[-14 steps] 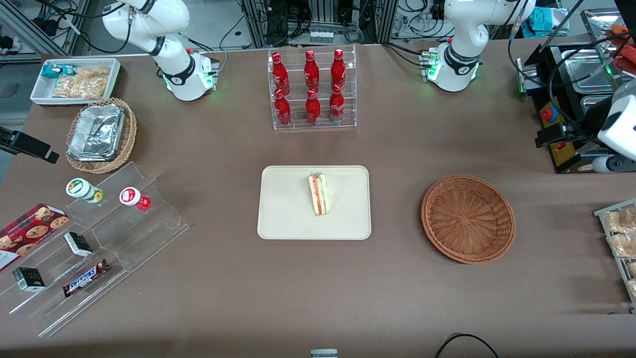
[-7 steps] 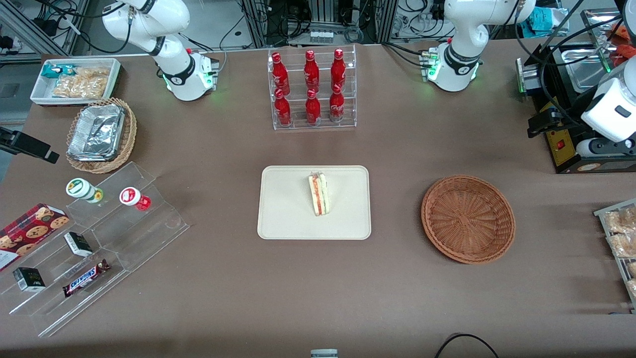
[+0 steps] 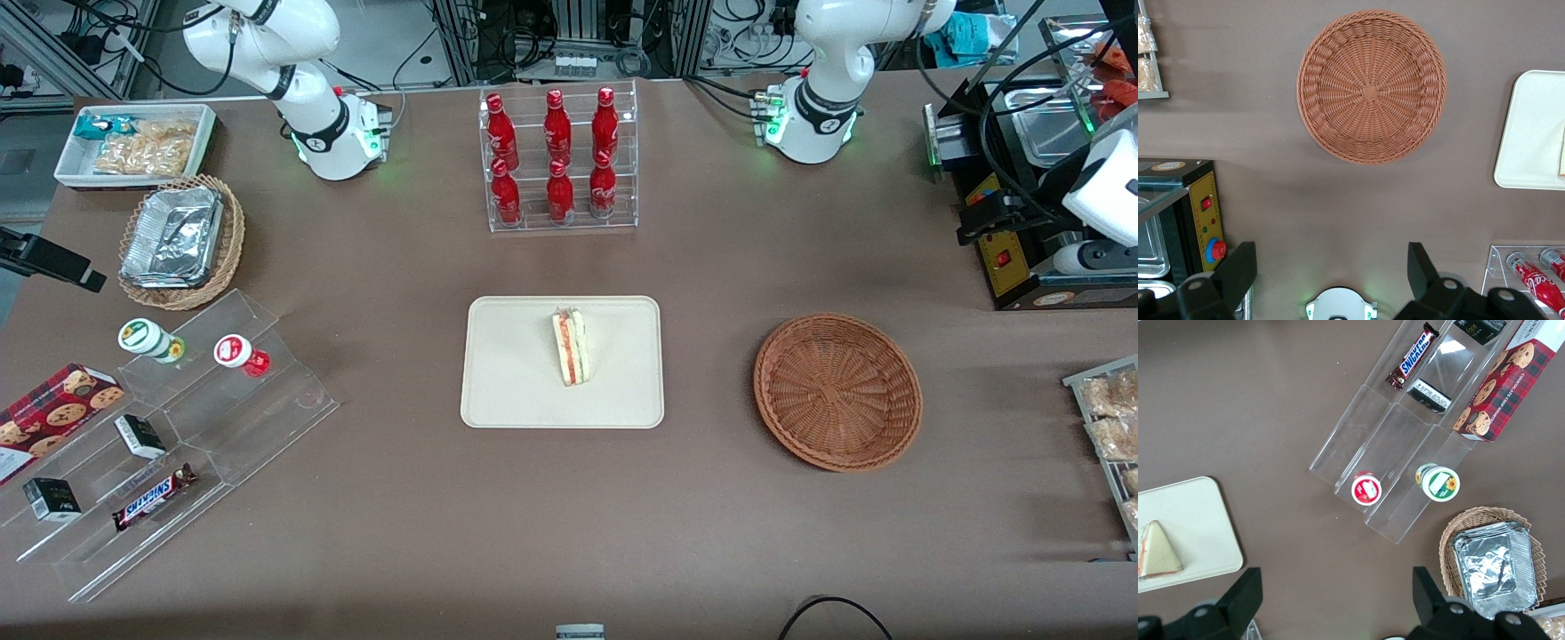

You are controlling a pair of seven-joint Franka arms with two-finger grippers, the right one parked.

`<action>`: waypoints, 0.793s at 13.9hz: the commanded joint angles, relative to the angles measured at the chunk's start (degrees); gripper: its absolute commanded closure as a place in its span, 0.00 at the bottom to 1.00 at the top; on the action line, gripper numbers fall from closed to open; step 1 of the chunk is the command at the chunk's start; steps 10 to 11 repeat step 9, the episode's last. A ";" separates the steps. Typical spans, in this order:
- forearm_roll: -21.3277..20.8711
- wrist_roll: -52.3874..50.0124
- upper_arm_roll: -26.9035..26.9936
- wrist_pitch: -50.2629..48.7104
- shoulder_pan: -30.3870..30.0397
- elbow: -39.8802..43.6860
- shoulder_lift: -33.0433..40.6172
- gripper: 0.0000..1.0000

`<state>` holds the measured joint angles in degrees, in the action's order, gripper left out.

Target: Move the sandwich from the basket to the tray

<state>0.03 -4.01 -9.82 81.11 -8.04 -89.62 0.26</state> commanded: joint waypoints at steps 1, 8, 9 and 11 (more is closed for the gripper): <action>-0.47 -4.24 -3.01 -0.16 -2.07 1.11 0.53 0.00; -0.20 -4.52 -2.83 -0.25 -1.72 1.64 0.36 0.00; -0.20 -4.52 -2.75 -0.34 -1.81 1.55 0.35 0.00; -0.20 -4.52 -2.75 -0.34 -1.81 1.55 0.35 0.00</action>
